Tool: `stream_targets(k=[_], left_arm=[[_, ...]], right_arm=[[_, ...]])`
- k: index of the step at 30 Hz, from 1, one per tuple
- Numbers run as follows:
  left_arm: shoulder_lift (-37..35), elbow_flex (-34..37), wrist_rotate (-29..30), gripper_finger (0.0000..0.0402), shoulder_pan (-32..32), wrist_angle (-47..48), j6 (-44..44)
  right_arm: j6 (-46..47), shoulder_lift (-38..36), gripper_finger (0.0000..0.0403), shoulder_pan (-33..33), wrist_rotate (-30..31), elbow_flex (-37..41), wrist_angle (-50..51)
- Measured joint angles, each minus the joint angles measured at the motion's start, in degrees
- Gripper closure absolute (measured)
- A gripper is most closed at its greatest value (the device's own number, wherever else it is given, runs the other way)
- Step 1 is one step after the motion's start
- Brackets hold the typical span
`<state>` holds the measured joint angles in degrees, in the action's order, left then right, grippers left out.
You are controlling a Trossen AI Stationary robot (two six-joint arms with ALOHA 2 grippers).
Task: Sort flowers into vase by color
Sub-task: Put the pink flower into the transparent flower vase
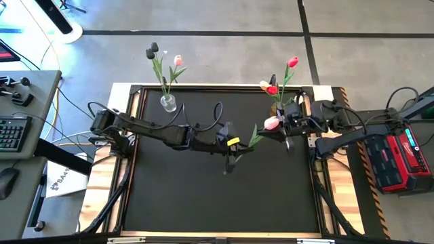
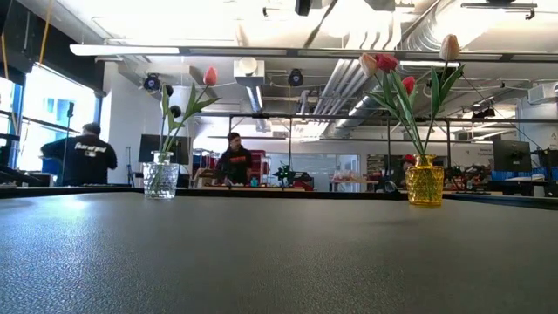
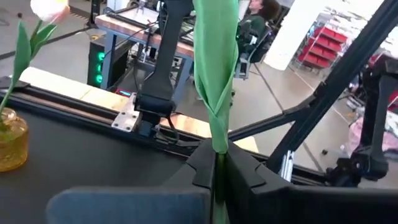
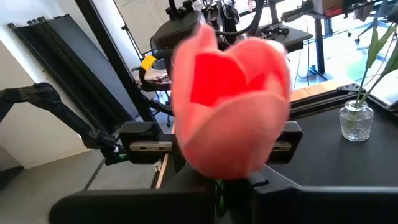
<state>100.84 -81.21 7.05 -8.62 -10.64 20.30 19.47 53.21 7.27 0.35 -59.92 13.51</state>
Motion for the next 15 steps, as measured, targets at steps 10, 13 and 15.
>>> stream_targets(k=[10, 13, 15], left_arm=[[-2.4, -0.2, 6.4, 0.0401, 2.7, 2.7, -3.6], [-4.5, 0.0, 8.3, 0.0401, 4.3, 5.2, -6.9], [-6.2, 0.1, 11.1, 0.0401, 5.5, 7.7, -9.0]], right_arm=[[-3.7, -0.7, 0.0242, 1.3, 7.2, 0.1, -13.6], [-7.5, -2.4, 0.019, 1.5, 17.4, 0.0, -17.6], [-9.3, -3.3, 0.0166, 1.5, 22.9, 0.0, -18.2]])
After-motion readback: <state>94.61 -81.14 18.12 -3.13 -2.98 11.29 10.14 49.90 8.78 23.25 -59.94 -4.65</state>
